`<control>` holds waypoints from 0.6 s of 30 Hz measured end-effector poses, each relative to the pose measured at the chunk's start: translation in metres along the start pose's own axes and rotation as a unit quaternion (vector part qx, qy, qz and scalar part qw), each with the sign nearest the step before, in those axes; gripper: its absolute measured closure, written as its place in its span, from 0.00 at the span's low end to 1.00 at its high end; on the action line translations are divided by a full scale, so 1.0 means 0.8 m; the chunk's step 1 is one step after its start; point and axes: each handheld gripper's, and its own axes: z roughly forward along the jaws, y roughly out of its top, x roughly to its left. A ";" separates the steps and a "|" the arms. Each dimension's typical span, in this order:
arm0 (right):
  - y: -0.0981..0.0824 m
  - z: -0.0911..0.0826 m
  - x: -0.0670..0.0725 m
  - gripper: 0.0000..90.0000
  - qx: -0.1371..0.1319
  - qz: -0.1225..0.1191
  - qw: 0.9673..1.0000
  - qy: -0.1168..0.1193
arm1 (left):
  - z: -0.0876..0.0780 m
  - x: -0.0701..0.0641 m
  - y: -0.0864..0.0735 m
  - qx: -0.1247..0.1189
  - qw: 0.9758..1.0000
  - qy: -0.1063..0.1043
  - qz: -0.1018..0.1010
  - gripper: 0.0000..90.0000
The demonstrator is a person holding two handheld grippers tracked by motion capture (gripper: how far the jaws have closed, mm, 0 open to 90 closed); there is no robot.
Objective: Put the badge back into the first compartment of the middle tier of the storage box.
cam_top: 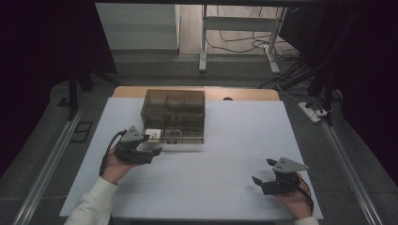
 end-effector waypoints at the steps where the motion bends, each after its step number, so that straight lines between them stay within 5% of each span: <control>1: 0.000 0.000 0.000 0.12 0.001 0.001 1.000 0.000 | -0.001 -0.001 -0.002 -0.001 1.000 -0.001 -0.001 0.29; 18: -0.001 0.000 -0.001 0.12 0.003 0.001 1.000 0.000 | -0.028 -0.019 -0.072 0.001 1.000 0.011 -0.008 0.28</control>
